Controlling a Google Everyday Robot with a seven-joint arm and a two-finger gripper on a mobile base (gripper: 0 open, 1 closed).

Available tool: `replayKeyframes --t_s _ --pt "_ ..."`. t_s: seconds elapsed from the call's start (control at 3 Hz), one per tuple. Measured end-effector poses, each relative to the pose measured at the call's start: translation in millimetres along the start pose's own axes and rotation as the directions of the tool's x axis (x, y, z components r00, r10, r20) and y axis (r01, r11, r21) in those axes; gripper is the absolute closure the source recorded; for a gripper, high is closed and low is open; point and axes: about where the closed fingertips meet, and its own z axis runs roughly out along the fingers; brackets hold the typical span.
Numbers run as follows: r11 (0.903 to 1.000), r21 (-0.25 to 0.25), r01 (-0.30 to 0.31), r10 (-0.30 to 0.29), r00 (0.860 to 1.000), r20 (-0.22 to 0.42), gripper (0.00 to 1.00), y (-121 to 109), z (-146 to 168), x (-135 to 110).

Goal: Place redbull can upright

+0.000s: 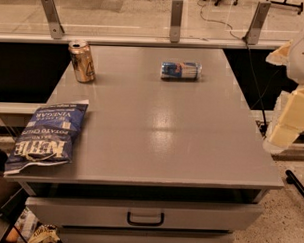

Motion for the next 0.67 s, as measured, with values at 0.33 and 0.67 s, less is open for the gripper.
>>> replayKeyframes --t_s 0.33,0.67 --pt "1.0000 0.000 0.000 0.000 1.000 0.000 0.00 0.0 -0.1 0.0" --pt "0.9997 0.000 0.026 -0.026 1.000 0.004 0.00 -18.3 0.2 -9.7"
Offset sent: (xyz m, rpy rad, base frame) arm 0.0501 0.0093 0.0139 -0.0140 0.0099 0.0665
